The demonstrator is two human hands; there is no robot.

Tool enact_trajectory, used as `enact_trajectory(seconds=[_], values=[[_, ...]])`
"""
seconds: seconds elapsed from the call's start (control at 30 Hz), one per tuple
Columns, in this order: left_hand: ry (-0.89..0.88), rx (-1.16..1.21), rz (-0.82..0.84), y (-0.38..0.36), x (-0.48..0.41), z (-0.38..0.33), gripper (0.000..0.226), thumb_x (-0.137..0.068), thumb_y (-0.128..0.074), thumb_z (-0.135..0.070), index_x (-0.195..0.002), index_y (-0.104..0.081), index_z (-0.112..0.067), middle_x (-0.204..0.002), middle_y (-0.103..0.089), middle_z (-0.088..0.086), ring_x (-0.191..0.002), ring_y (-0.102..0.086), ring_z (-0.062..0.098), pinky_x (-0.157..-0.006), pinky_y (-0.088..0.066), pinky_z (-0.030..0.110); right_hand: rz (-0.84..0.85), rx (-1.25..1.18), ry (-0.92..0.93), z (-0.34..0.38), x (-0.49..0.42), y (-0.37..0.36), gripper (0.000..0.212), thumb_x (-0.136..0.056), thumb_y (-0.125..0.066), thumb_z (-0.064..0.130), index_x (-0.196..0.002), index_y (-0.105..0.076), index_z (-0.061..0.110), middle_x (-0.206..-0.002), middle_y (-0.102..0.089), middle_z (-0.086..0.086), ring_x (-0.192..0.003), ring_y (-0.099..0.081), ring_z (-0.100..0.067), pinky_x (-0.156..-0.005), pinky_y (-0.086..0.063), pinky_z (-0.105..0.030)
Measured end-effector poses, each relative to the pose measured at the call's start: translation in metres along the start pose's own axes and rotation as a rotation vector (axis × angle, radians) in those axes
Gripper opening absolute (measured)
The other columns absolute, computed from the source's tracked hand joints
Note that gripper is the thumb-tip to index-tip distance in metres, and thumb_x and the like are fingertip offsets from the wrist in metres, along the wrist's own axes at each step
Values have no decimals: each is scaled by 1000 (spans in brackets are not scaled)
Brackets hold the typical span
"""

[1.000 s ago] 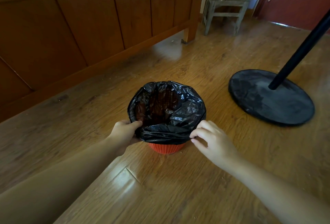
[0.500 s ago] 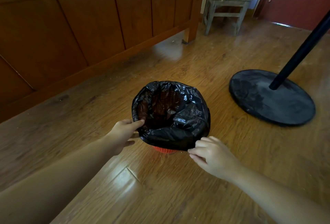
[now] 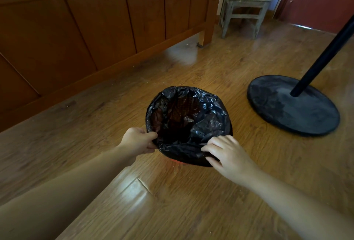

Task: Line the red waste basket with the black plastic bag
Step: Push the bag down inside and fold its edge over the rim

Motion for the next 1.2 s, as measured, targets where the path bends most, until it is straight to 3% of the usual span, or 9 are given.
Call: enact_trajectory(seconds=[0.27,0.33,0.4,0.5,0.63,0.77,0.93,1.07,1.2], values=[[-254,-294,22,-5,14,-17,7,-87,-53,-18,-87,-56,-12,-86,-68,7,-70,-70,18,-62,-61,34,15,-86,24,-1,14,5,33,-88,-46,36,-109,-62,17,-104,-61,3,-101,-54,-11,-92,-41,-29],[-309,-381,17,-6,21,-20,11,-86,-52,-21,-90,-55,-11,-87,-69,10,-71,-70,21,-67,-59,45,68,-53,31,0,11,-2,40,-91,-40,41,-124,-52,21,-126,-54,3,-123,-42,-13,-106,-29,-33],[-381,-459,6,-8,30,-27,15,-85,-53,-23,-89,-56,-9,-86,-69,14,-73,-68,27,-66,-58,49,211,-46,9,0,9,-18,49,-92,-32,49,-138,-31,30,-146,-31,9,-138,-10,-9,-113,-1,-35],[-502,-562,0,-15,43,-37,20,-84,-54,-24,-83,-54,-4,-82,-64,18,-71,-62,31,-56,-52,42,403,13,-20,-1,13,-44,57,-91,-25,56,-142,-12,34,-153,-11,12,-136,17,-8,-106,21,-37],[-648,-670,41,-26,56,-45,21,-85,-53,-24,-69,-46,-14,-61,-51,2,-50,-43,11,-42,-32,18,632,201,-89,-10,24,-66,64,-88,-19,61,-143,-6,30,-155,-4,5,-139,15,-20,-102,25,-46],[-770,-761,46,-35,66,-53,32,-85,-52,-22,-60,-31,-22,-56,-38,-5,-45,-33,8,-44,-34,20,721,341,-166,-21,32,-70,68,-88,-14,62,-144,-2,26,-155,-2,1,-140,11,-24,-103,24,-50],[-849,-713,-27,-36,67,-58,25,-86,-51,-18,-65,-36,-16,-59,-39,-4,-49,-35,9,-53,-36,19,675,305,-206,-23,26,-65,65,-91,-21,57,-143,-17,19,-153,-14,-2,-140,-1,-24,-109,16,-50],[-808,-571,-86,-30,61,-53,17,-87,-51,-20,-77,-47,-7,-61,-49,4,-50,-41,13,-46,-36,22,295,11,-227,-10,17,-43,39,-93,-36,41,-124,-48,21,-125,-50,3,-124,-37,-18,-111,-9,-40],[-744,-435,-37,-26,58,-45,9,-89,-49,-25,-90,-43,-18,-75,-59,-2,-59,-56,5,-53,-51,27,148,-187,-262,7,10,-36,47,-94,-29,45,-138,-28,30,-145,-32,9,-137,-16,-13,-112,0,-40]])
Point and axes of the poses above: each hand's wrist, its own x-axis away from the middle knuckle, its own y-axis out of the back of the hand, z = x × y, the point moved 5 cm from there along -x, towards the middle knuckle
